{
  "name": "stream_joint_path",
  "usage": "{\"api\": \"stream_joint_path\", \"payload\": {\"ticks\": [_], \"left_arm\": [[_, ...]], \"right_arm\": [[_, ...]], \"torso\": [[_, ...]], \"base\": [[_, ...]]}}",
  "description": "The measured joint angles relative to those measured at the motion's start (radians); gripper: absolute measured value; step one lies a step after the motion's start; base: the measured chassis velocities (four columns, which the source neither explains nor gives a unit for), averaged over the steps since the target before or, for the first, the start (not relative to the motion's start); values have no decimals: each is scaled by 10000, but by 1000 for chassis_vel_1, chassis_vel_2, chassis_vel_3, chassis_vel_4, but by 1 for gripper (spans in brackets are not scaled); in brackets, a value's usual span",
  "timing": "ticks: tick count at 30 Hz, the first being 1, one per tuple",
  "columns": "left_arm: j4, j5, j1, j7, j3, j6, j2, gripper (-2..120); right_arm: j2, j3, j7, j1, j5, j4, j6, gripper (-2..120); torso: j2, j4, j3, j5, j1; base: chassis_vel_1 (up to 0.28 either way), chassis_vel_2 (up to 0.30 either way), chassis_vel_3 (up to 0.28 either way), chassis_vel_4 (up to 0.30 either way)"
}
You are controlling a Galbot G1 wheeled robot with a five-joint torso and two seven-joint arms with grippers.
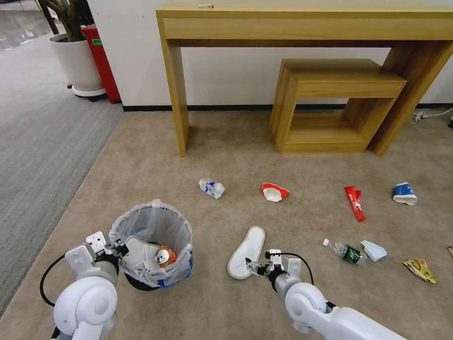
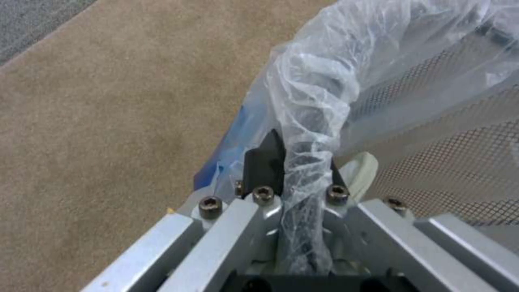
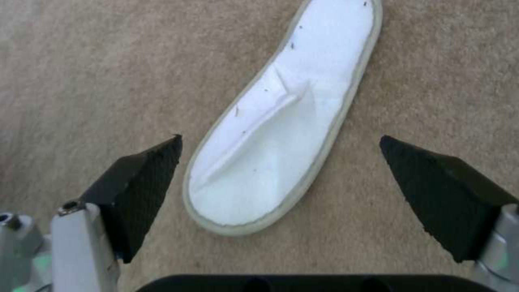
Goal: Pick up the trash bin and place the garbage on the floor into it.
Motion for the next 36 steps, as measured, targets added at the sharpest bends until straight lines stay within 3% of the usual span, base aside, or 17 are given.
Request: {"api": "stream_joint_path", "payload": {"ticks": [18, 36], "left_arm": [[14, -45, -5, 4, 31, -12, 40, 1], [-45, -75, 12, 2, 24, -12, 67, 1]], "right_arm": [[926, 81, -79, 232, -18, -1331, 222, 90], [1104, -77, -141, 301, -139, -1560, 252, 89]], "torso": [[0, 0, 0, 0, 0], [0, 0, 0, 0, 0]], "base": [[0, 0, 0, 0], [0, 0, 0, 0]]}}
